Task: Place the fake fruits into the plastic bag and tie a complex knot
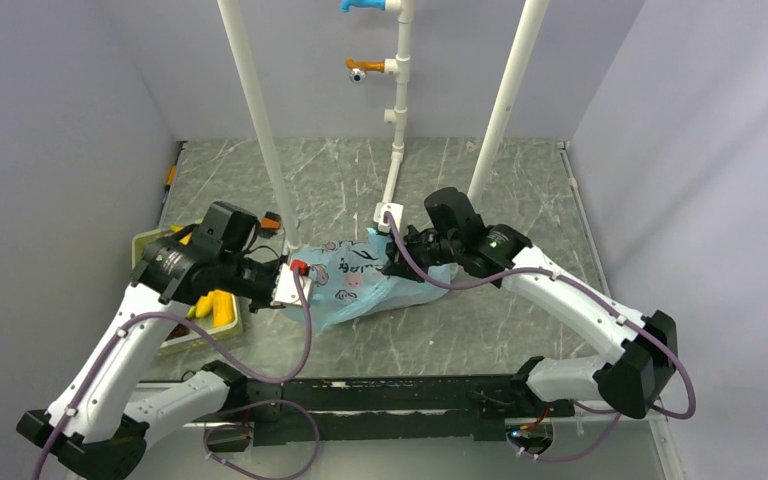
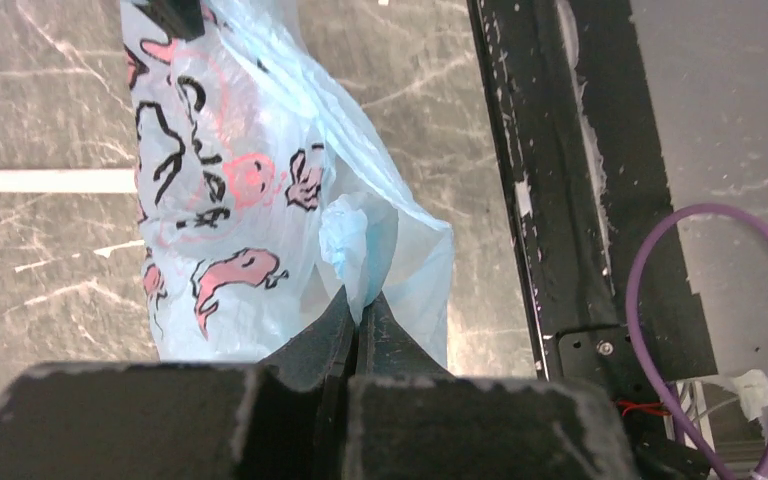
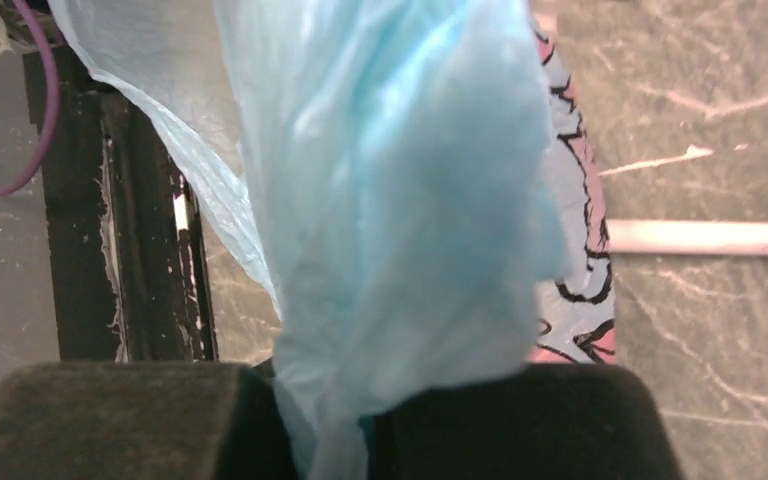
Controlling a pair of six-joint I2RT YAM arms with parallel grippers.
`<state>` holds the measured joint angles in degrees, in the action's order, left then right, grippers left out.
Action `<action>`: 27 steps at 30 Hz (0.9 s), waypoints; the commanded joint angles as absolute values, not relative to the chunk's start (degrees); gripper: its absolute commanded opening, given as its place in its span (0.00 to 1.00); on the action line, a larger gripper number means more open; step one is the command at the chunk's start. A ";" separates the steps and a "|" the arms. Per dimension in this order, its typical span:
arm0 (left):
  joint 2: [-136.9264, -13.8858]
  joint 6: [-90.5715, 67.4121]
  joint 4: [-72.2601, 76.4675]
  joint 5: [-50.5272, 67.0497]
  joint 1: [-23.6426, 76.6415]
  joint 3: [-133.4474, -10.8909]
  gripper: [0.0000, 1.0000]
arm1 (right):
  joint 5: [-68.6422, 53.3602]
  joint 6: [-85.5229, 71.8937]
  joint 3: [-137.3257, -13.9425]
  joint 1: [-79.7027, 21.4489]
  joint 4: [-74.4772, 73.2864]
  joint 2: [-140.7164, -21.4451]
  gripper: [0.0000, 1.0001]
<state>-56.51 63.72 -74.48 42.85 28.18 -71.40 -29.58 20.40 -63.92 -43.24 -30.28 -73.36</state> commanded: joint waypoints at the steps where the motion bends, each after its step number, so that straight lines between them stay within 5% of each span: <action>1: -59.78 59.75 -75.51 47.48 28.24 -75.44 0.00 | -33.29 21.27 -66.86 -43.42 -28.67 -73.32 0.01; 5: -64.99 59.95 -81.40 50.92 28.34 -83.70 0.01 | -30.40 17.68 -71.99 -43.55 -28.20 -75.94 0.00; 9: -66.28 46.68 -74.57 51.42 28.01 -88.54 0.54 | -29.79 16.73 -70.03 -43.58 -24.82 -74.49 0.00; 12: -62.03 22.71 -51.55 50.49 27.80 -83.51 0.76 | -29.11 14.86 -67.51 -43.55 -20.81 -72.68 0.00; 17: -61.56 3.79 -34.20 46.04 27.77 -78.95 0.83 | -27.01 13.22 -66.84 -43.86 -18.67 -72.62 0.03; 27: -67.08 -18.54 -17.62 44.46 28.13 -76.73 0.75 | -23.35 12.66 -64.69 -44.84 -15.36 -71.27 0.07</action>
